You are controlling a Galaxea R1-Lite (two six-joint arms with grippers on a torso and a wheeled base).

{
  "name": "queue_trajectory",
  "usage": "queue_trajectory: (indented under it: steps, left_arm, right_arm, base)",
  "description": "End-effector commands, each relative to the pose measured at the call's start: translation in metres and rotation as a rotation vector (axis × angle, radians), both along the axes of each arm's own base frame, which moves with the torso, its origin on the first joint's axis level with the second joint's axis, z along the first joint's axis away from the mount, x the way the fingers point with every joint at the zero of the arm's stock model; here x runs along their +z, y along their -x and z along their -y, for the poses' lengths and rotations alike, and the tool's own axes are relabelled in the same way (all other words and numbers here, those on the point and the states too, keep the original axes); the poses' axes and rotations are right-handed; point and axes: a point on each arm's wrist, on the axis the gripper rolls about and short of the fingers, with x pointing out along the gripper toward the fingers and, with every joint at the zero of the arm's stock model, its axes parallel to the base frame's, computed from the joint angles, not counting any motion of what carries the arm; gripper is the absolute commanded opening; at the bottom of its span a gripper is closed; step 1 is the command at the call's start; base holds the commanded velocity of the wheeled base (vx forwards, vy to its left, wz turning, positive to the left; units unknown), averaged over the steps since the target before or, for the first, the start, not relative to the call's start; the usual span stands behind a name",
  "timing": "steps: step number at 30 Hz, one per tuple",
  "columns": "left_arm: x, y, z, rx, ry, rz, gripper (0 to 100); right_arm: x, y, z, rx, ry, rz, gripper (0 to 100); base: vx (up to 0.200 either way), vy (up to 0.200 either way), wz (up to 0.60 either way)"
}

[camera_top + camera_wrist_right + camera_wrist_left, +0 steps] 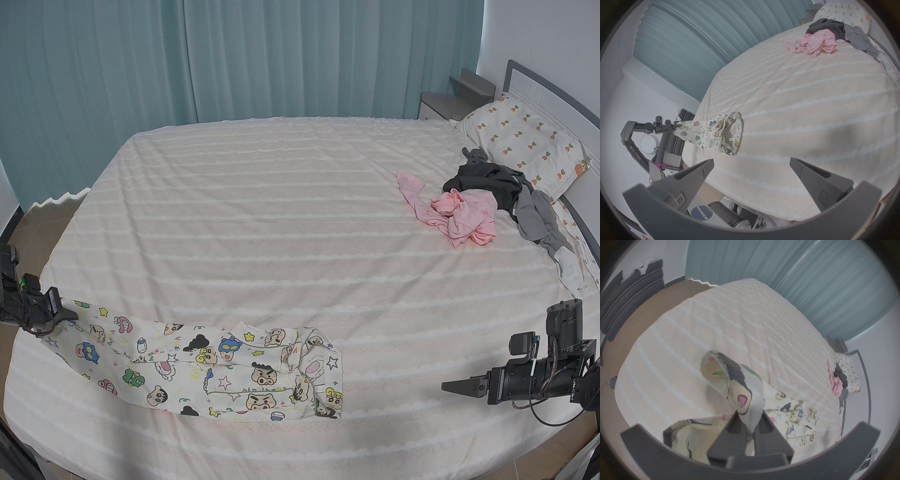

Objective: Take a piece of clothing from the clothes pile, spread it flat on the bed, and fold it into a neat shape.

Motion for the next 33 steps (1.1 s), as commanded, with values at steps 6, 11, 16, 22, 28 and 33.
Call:
queue_trajectory:
  steps: [6,11,16,22,28,33]
  left_arm:
    - [0.038,-0.008,0.179,-0.146,-0.063,0.024,0]
    - [0.018,-0.01,0.261,-0.183,-0.112,0.043,0]
    - [-0.017,-0.017,0.328,-0.245,-0.15,0.072,0]
    - [-0.03,-0.02,0.358,-0.252,-0.112,0.078,0]
    - [-0.04,-0.023,0.367,-0.262,-0.105,0.073,0]
    - [-0.044,-0.026,0.369,-0.267,-0.097,0.066,0]
  right_arm:
    - [0.003,0.001,0.001,-0.003,-0.004,0.016,100]
    - [0.004,0.001,0.001,-0.003,-0.005,0.022,100]
    - [0.004,0.001,0.001,-0.002,-0.004,0.023,100]
    - [0.004,0.002,0.001,0.0,-0.002,0.023,100]
    - [0.003,0.002,0.001,0.006,-0.002,0.023,100]
    - [0.003,0.002,0.001,0.003,0.0,0.022,100]
  base:
    - [0.0,0.0,0.0]
    - [0.0,0.0,0.0]
    - [0.0,0.0,0.0]
    - [0.0,0.0,0.0]
    - [0.0,0.0,0.0]
    - [0.0,0.0,0.0]
